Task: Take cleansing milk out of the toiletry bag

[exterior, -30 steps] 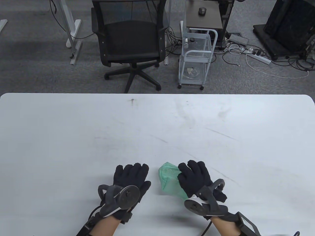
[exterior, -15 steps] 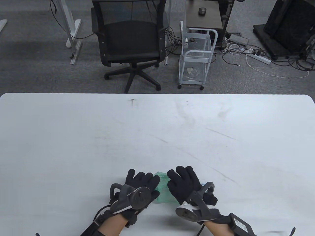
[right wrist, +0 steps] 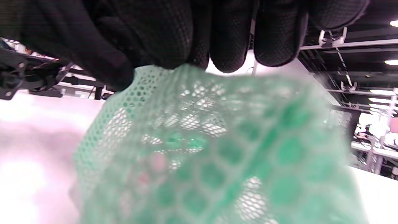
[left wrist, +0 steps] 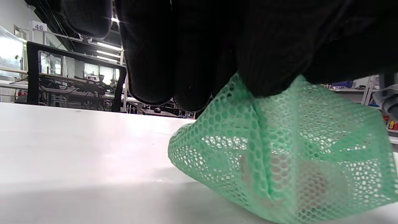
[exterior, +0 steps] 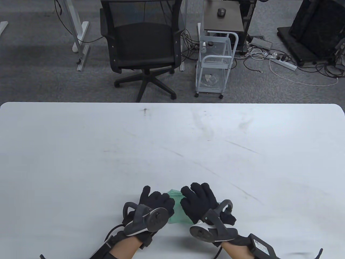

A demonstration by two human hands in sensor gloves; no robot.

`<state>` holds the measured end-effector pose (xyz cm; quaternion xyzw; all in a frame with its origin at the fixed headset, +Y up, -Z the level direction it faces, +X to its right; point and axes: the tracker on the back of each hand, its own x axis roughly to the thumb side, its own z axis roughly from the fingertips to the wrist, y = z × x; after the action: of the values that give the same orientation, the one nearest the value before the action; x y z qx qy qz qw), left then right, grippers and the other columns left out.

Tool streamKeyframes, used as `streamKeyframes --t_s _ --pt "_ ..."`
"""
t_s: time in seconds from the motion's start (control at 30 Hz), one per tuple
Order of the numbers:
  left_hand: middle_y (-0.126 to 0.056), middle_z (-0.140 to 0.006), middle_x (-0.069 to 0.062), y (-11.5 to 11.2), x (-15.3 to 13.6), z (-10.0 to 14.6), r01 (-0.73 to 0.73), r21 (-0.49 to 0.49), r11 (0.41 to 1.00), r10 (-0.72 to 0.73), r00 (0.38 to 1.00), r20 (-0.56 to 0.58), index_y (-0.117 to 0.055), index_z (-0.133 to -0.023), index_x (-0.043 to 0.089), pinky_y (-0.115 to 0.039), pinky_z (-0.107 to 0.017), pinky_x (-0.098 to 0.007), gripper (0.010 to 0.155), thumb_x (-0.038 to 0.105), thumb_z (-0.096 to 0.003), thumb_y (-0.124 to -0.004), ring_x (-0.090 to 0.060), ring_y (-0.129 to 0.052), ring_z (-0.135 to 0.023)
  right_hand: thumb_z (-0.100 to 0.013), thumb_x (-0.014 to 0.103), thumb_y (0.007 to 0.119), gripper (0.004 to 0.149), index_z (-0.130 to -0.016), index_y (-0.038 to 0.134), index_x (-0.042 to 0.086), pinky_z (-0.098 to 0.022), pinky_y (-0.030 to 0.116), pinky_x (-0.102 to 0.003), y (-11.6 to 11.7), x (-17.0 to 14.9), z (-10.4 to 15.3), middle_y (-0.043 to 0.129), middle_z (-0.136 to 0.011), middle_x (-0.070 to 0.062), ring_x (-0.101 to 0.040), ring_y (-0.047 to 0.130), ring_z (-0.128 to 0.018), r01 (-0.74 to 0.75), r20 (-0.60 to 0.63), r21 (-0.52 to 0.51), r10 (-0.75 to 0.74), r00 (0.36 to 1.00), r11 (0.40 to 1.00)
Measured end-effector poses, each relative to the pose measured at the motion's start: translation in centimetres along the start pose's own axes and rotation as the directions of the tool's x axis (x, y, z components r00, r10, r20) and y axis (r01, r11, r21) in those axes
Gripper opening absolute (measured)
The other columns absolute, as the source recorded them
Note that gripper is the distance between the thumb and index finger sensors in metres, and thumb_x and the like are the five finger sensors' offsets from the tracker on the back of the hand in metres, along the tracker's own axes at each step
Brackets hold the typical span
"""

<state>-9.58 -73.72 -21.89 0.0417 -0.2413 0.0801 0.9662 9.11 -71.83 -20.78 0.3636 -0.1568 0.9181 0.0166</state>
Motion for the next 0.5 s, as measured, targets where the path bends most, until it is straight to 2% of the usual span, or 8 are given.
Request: streamKeyframes --t_s 0.07,0.23,0.33,0.5 --pt "-0.101 -0.094 -0.003 0.2 -0.1 0.1 0.009 0.008 1.0 -0.009 1.0 -0.007 -0.096 -0.085 0.025 -0.058 -0.075 -0.069 0.043 0.04 -0.0454 -0.095 -0.038 -0.1 -0.086 -0.051 0.026 0.09 0.036 -0.083 0.091 0.009 -0.064 0.059 -0.075 -0.2 -0.9 0.1 0.083 -0.104 -0.022 -0.062 0.079 -0.088 0.033 -0.047 -0.018 -0.034 0.998 0.999" --pt "-0.101 -0.093 -0.004 0.4 -0.3 0.2 0.043 0.019 0.999 -0.043 0.999 -0.025 -0.097 -0.085 0.023 -0.058 -0.074 -0.069 0.043 0.04 -0.0452 -0.095 -0.039 -0.1 -0.085 -0.052 0.028 0.09 0.042 -0.088 0.089 0.006 -0.064 0.058 -0.075 -0.2 -3.8 0.3 0.08 -0.106 -0.025 -0.064 0.077 -0.088 0.111 -0.204 0.027 -0.103 0.973 0.993" --pt "-0.102 -0.093 -0.004 0.5 -0.3 0.3 0.061 0.017 0.998 -0.06 0.998 -0.034 -0.097 -0.084 0.023 -0.058 -0.074 -0.069 0.043 0.04 -0.0451 -0.096 -0.039 -0.101 -0.084 -0.052 0.03 0.09 0.045 -0.09 0.088 0.005 -0.064 0.057 -0.075 0.5 -5.5 0.6 0.078 -0.107 -0.027 -0.065 0.076 -0.089 0.157 -0.273 0.064 -0.134 0.953 0.986" --pt "-0.102 -0.092 -0.004 0.5 -0.3 0.4 0.081 0.008 0.997 -0.081 0.996 -0.039 -0.098 -0.084 0.023 -0.058 -0.074 -0.069 0.043 0.04 -0.0446 -0.096 -0.038 -0.101 -0.084 -0.053 0.031 0.089 0.049 -0.093 0.085 0.003 -0.064 0.055 -0.076 2.5 -7.4 0.8 0.073 -0.109 -0.03 -0.067 0.072 -0.09 0.25 -0.379 0.195 -0.162 0.911 0.949"
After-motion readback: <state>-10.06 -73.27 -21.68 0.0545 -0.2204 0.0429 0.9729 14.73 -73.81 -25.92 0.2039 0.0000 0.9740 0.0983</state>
